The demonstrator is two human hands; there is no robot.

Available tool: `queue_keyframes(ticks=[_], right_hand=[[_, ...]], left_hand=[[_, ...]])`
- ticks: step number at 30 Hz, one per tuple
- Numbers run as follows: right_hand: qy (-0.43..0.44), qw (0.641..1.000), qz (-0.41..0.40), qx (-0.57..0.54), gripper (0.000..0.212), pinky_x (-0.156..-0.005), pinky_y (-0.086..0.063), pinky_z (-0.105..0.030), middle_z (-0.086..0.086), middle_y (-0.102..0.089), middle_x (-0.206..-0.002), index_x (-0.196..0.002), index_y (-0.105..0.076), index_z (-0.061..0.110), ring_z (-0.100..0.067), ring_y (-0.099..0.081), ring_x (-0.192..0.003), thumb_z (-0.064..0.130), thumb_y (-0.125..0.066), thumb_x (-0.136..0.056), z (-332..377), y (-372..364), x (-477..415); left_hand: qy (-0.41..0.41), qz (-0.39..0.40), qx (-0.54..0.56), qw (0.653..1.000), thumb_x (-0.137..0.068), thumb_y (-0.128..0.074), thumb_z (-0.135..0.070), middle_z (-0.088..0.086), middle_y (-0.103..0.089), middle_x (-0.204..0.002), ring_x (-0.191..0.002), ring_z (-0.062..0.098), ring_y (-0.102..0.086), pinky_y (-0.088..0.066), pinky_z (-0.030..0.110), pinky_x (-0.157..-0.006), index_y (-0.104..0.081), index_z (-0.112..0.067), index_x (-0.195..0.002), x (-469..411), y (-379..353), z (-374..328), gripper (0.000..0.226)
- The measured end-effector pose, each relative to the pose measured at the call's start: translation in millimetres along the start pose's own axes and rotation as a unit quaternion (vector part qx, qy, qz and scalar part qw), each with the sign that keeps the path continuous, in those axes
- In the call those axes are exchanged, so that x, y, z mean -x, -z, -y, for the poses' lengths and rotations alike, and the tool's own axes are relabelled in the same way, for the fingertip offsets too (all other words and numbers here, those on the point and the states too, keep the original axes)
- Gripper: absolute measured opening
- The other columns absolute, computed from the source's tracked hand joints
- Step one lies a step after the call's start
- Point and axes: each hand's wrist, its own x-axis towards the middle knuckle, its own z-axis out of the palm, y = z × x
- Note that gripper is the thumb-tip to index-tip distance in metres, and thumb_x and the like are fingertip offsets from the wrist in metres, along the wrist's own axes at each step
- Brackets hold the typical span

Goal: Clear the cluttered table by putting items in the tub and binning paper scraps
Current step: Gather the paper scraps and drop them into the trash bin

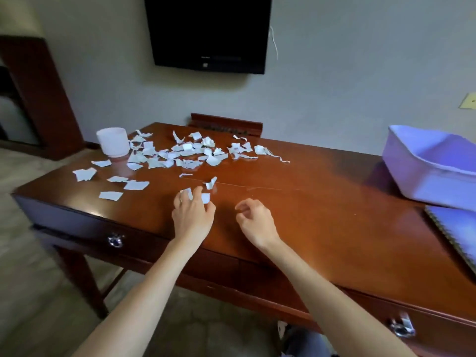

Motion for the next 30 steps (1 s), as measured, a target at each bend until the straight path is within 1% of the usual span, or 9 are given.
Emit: queue_keyframes(ticks=[3, 7, 10, 14, 18, 20, 23, 27, 30], right_hand=[[0.000, 1.000, 0.026, 0.012, 0.027, -0.093, -0.045, -0.028, -0.010, -0.055, -0.124, -0.116, -0.059, 0.009, -0.022, -0.057, -0.109, 0.010, -0.049, -0.091, 5.1, -18.5, -30.7], [-0.015, 1.000, 0.018, 0.017, 0.028, -0.095, -0.047, -0.028, -0.009, -0.054, -0.128, -0.119, -0.057, 0.010, -0.022, -0.056, -0.111, 0.008, -0.047, -0.093, -2.2, -25.8, -68.3], [-0.023, 0.999, 0.001, 0.023, 0.028, -0.095, -0.047, -0.027, -0.008, -0.054, -0.126, -0.120, -0.056, 0.010, -0.021, -0.056, -0.111, 0.006, -0.046, -0.093, -13.9, -20.9, -91.7], [-0.028, 0.999, -0.020, 0.025, 0.027, -0.089, -0.045, -0.020, -0.008, -0.056, -0.123, -0.117, -0.057, 0.009, -0.018, -0.055, -0.108, 0.005, -0.047, -0.093, -35.8, -7.8, -117.1], [-0.034, 0.997, -0.064, 0.029, 0.025, -0.083, -0.041, -0.016, -0.008, -0.057, -0.121, -0.116, -0.057, 0.009, -0.018, -0.055, -0.106, 0.005, -0.047, -0.093, -57.2, 8.0, -138.7], [-0.051, 0.993, -0.105, 0.034, 0.025, -0.087, -0.041, -0.019, -0.008, -0.055, -0.123, -0.117, -0.057, 0.008, -0.020, -0.054, -0.110, 0.008, -0.046, -0.094, -70.2, 16.5, -150.5], [-0.094, 0.977, -0.182, 0.062, 0.032, -0.103, -0.036, -0.030, -0.012, -0.046, -0.134, -0.124, -0.051, 0.006, -0.026, -0.042, -0.125, 0.014, -0.048, -0.093, -92.2, 27.3, -177.1], [-0.183, 0.962, -0.190, 0.068, 0.062, -0.119, -0.017, -0.041, -0.019, -0.023, -0.152, -0.142, -0.029, 0.005, -0.033, -0.018, -0.143, 0.032, -0.050, -0.091, -114.3, 33.5, -222.2], [-0.204, 0.964, -0.150, 0.081, 0.078, -0.121, -0.010, -0.041, -0.020, -0.013, -0.157, -0.148, -0.015, 0.006, -0.032, -0.009, -0.147, 0.049, -0.046, -0.090, -122.2, 31.0, -257.1]], left_hand=[[0.044, 0.067, -0.079, 0.994, -0.091, -0.040, -0.058, 0.017, 0.004, -0.158, -0.145, 0.041, 0.004, -0.009, 0.052, -0.117, -0.002, -0.024, -0.151, -35.8, -12.9, 20.7, 0.079], [0.027, 0.079, -0.085, 0.993, -0.083, -0.042, -0.070, 0.017, 0.010, -0.158, -0.146, 0.039, 0.006, -0.005, 0.047, -0.119, 0.007, -0.025, -0.151, -73.5, -34.2, 25.7, 0.094], [-0.026, 0.077, -0.079, 0.994, -0.087, -0.042, -0.064, 0.013, -0.001, -0.159, -0.147, 0.034, -0.003, -0.010, 0.043, -0.119, -0.002, -0.028, -0.151, -97.0, -48.9, 15.7, 0.083], [-0.083, 0.008, -0.133, 0.988, -0.094, -0.039, -0.051, 0.010, -0.037, -0.144, -0.133, 0.026, -0.035, -0.033, 0.037, -0.107, -0.035, -0.024, -0.142, -120.9, -62.3, 0.3, 0.056], [-0.097, -0.051, -0.149, 0.983, -0.098, -0.038, -0.037, 0.010, -0.046, -0.134, -0.120, 0.023, -0.049, -0.047, 0.030, -0.093, -0.042, -0.016, -0.137, -136.9, -69.1, -13.1, 0.045], [-0.100, -0.062, -0.148, 0.982, -0.100, -0.036, -0.030, 0.009, -0.054, -0.124, -0.106, 0.020, -0.059, -0.052, 0.025, -0.081, -0.047, -0.013, -0.132, -143.7, -73.0, -21.0, 0.038], [-0.107, -0.061, -0.167, 0.978, -0.101, -0.034, -0.026, 0.006, -0.066, -0.104, -0.089, 0.018, -0.067, -0.053, 0.021, -0.072, -0.060, -0.011, -0.111, -156.9, -80.5, -31.7, 0.031], [-0.113, -0.068, -0.160, 0.978, -0.101, -0.035, -0.025, 0.005, -0.068, -0.088, -0.079, 0.016, -0.068, -0.049, 0.018, -0.065, -0.062, -0.010, -0.099, -177.5, -89.7, -45.8, 0.031], [-0.100, -0.084, -0.133, 0.982, -0.101, -0.035, -0.023, 0.003, -0.054, -0.075, -0.067, 0.015, -0.058, -0.046, 0.020, -0.061, -0.061, -0.008, -0.095, -197.8, -98.5, -51.8, 0.031]])
